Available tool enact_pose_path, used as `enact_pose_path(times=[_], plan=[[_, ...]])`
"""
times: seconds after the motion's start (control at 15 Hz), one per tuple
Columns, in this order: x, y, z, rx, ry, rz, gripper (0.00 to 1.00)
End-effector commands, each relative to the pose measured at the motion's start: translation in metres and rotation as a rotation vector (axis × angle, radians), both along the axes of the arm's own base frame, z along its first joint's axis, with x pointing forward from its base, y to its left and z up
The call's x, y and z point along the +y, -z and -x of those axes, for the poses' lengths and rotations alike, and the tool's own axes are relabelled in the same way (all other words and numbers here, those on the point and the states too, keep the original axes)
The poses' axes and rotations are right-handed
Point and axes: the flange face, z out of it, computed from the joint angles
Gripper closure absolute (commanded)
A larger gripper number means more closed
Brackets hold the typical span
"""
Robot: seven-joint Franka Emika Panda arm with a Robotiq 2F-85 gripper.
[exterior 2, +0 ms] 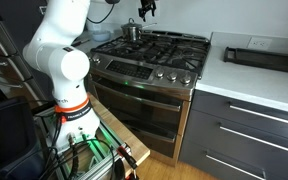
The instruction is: Move the silver pot to the right
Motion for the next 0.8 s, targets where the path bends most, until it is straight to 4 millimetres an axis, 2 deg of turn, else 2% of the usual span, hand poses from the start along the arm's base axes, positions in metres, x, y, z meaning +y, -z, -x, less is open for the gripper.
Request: enact_pose_path(times=[0.0, 0.4, 0.73], plan=[[0.002, 0.013, -0.003, -0.016, -0.116, 0.013, 0.0], [-0.008, 0.04, -0.01, -0.015, -0.26, 0.048, 0.0], [-0.017, 0.04, -0.015, -0.066, -0.366, 0.039, 0.0]])
